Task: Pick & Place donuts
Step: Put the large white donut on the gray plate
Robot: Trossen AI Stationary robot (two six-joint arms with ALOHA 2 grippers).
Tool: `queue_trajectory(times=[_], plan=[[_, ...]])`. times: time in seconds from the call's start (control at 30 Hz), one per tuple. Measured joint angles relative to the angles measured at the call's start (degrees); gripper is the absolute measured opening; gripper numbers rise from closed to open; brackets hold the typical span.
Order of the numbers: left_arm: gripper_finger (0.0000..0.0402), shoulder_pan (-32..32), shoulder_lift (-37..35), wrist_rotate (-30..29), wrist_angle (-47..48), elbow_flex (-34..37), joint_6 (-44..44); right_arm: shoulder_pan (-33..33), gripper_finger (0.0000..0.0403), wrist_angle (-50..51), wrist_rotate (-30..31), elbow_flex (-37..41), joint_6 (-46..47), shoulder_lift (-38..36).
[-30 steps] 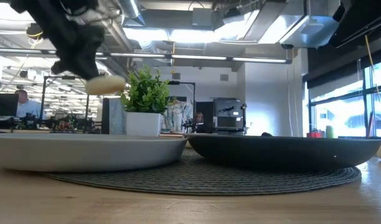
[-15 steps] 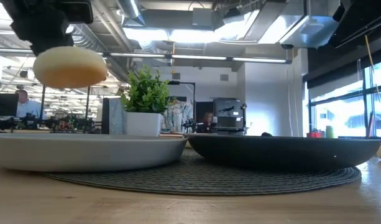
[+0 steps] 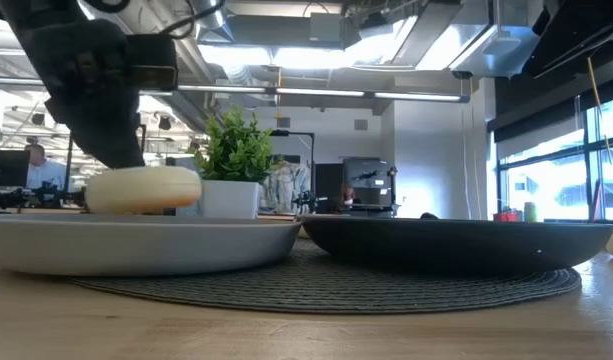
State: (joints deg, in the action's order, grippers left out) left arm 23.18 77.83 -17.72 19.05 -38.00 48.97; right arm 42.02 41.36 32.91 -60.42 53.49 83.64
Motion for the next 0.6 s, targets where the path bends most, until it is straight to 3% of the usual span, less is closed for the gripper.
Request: queue_trajectory(times=[0.17,0.6], plan=[[0.0035,-0.8,0.9,2.8,0.3,0.0,-0.1,0.0,0.0063,0.0,0.0,0.0,0.0,0.0],[0.0044,-0.8,0.9,2.3,0.4,0.0,-0.2,0.0,0.0063,0.1,-0.1,0.0,-0.1,0.0]])
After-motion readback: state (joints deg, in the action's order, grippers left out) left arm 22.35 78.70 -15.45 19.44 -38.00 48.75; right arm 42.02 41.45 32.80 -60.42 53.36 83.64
